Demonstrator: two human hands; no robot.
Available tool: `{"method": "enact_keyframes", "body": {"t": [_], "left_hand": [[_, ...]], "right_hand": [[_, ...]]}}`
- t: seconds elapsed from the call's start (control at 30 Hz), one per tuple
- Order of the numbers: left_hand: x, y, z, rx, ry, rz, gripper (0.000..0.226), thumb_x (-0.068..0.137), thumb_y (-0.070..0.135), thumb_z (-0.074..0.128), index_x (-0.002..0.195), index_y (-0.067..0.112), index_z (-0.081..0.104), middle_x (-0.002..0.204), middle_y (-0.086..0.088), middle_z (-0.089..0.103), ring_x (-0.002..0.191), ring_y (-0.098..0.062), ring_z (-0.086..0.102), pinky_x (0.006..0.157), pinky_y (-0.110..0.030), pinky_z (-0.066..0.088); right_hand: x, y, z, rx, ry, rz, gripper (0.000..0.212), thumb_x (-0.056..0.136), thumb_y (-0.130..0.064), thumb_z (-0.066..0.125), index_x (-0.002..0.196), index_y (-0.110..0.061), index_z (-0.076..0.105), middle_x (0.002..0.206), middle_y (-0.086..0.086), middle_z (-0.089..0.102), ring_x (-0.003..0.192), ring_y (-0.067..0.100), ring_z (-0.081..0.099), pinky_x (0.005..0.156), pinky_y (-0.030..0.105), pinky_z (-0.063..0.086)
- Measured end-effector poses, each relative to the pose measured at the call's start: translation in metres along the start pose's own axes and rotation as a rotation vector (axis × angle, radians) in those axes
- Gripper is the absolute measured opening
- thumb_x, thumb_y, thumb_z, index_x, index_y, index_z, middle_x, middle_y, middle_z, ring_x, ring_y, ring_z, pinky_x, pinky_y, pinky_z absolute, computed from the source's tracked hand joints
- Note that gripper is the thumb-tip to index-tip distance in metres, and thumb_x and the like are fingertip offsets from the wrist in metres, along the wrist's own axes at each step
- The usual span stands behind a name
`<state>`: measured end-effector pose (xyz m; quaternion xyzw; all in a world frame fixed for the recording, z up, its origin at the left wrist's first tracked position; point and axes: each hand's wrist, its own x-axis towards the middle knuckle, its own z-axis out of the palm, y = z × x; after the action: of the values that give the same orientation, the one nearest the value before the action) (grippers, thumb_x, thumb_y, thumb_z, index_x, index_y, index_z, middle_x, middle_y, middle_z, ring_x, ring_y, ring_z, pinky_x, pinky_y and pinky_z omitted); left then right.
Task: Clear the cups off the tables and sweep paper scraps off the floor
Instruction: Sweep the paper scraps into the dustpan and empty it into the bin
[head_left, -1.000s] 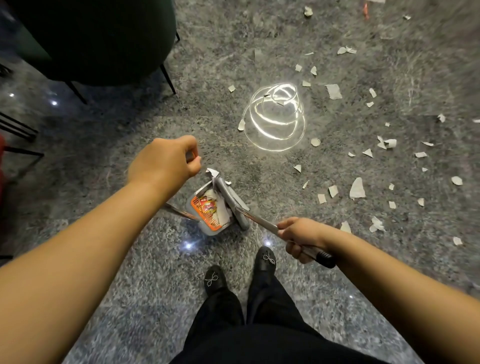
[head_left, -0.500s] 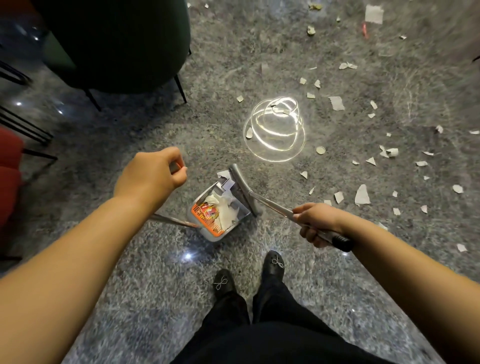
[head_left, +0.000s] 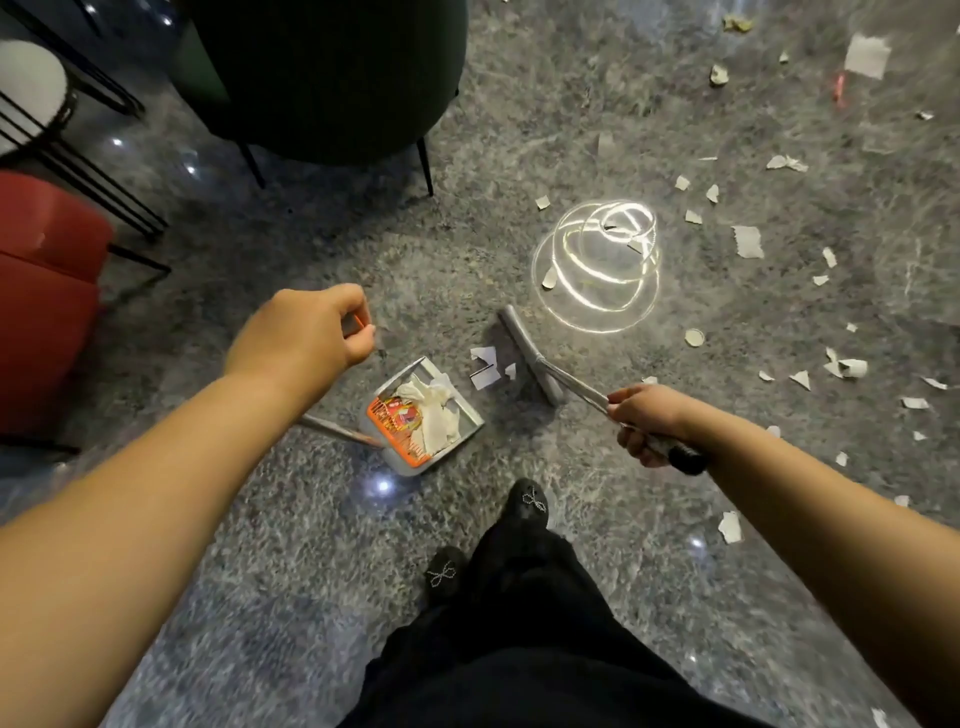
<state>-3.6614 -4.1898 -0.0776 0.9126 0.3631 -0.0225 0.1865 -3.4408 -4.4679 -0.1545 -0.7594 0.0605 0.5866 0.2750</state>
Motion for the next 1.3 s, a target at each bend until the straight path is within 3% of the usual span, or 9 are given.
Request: {"method": "enact_keyframes", "body": {"t": [0.17,0.37,0.5,0.67,0.87,1.07,1.3], "left_hand": [[0.02,0.0,-0.003,0.012,-0.013,-0.053,0.014,0.082,0.037,0.068,0.077,0.03,0.058,0.068,0.003,0.063,0.067,-0.027,0.06,0.06,-0.038,0.053],[0.023,-0.004,-0.001,0.039,0.0,-0.082,0.014,0.082,0.038,0.068,0.077,0.03,0.057,0.062,0.008,0.06,0.062,-0.024,0.058,0.055,-0.034,0.05],[0.023,-0.004,0.0,0.047,0.001,-0.086,0.016,0.083,0.04,0.067,0.076,0.031,0.056,0.062,0.009,0.059,0.062,-0.024,0.057,0.054,-0.033,0.049],[0.023,-0.002,0.004,0.055,0.013,-0.065,0.018,0.083,0.04,0.067,0.074,0.032,0.052,0.06,0.009,0.057,0.062,-0.024,0.057,0.054,-0.033,0.049],[0.021,-0.004,0.005,0.059,0.026,-0.034,0.018,0.083,0.039,0.065,0.075,0.031,0.052,0.062,0.006,0.059,0.06,-0.025,0.056,0.052,-0.035,0.05],[0.007,-0.002,0.006,0.06,0.052,0.003,0.014,0.084,0.039,0.065,0.079,0.029,0.057,0.059,0.008,0.051,0.057,-0.024,0.051,0.049,-0.028,0.041],[-0.02,-0.006,0.007,0.002,0.055,0.011,0.014,0.085,0.039,0.065,0.08,0.031,0.055,0.068,0.001,0.063,0.063,-0.026,0.058,0.054,-0.034,0.049]], "right_hand": [[0.037,-0.042,-0.017,-0.137,0.009,-0.003,0.022,0.1,-0.014,0.041,0.122,-0.014,0.048,0.044,0.003,0.044,0.029,0.013,0.038,0.039,0.018,0.035],[0.06,-0.066,-0.009,-0.293,-0.033,-0.013,0.024,0.097,-0.011,0.036,0.118,-0.005,0.047,0.049,0.008,0.045,0.044,0.017,0.037,0.045,0.023,0.033],[0.058,-0.067,0.007,-0.351,-0.082,-0.016,0.027,0.098,-0.008,0.033,0.123,-0.007,0.039,0.043,0.006,0.045,0.039,0.017,0.039,0.039,0.02,0.035],[0.048,-0.054,0.022,-0.366,-0.131,-0.009,0.03,0.1,-0.011,0.033,0.129,-0.007,0.034,0.045,0.006,0.043,0.032,0.015,0.037,0.036,0.018,0.034],[0.033,-0.029,0.047,-0.359,-0.188,-0.009,0.041,0.101,-0.017,0.038,0.141,-0.019,0.028,0.057,0.008,0.045,0.041,0.017,0.039,0.042,0.021,0.034],[0.01,-0.003,0.083,-0.382,-0.237,-0.076,0.036,0.1,-0.016,0.042,0.135,-0.017,0.039,0.045,0.002,0.048,0.036,0.015,0.046,0.039,0.021,0.04],[-0.017,0.027,0.103,-0.282,-0.184,-0.109,0.036,0.098,-0.012,0.044,0.134,-0.015,0.046,0.041,-0.003,0.049,0.038,0.013,0.046,0.036,0.017,0.038]]}}
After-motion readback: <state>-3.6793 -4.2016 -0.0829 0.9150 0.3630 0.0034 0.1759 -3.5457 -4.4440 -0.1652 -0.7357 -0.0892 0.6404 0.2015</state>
